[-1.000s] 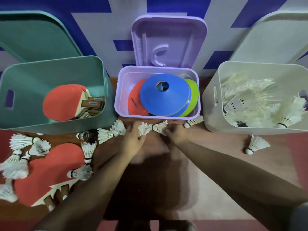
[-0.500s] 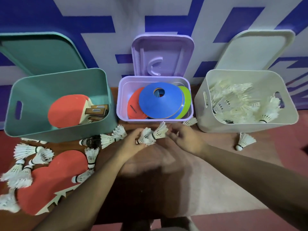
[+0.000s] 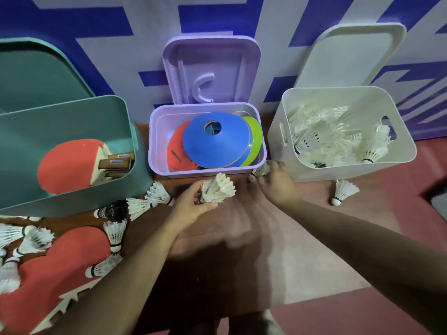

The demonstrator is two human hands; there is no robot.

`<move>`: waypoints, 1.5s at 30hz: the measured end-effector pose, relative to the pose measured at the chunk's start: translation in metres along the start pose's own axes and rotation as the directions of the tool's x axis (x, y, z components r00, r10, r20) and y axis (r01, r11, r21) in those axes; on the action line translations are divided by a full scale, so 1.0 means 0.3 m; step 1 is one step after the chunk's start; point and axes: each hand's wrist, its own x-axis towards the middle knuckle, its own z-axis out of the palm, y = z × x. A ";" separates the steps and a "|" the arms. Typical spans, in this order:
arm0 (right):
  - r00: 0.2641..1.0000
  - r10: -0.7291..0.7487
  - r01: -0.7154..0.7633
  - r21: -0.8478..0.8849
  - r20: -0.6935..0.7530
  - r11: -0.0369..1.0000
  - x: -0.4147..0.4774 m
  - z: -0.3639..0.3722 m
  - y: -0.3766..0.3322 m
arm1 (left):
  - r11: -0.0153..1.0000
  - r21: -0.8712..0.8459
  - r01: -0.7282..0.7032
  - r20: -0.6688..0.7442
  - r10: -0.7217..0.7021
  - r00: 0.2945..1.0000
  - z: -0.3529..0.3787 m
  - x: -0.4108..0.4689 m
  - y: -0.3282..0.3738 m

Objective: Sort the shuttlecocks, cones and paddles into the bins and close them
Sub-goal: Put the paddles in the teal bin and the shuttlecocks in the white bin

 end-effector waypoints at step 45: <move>0.994 0.014 -0.006 0.080 -0.106 0.997 -0.279 -0.504 0.468 | 0.990 -0.131 -0.044 0.127 0.061 0.990 0.471 -0.073 0.374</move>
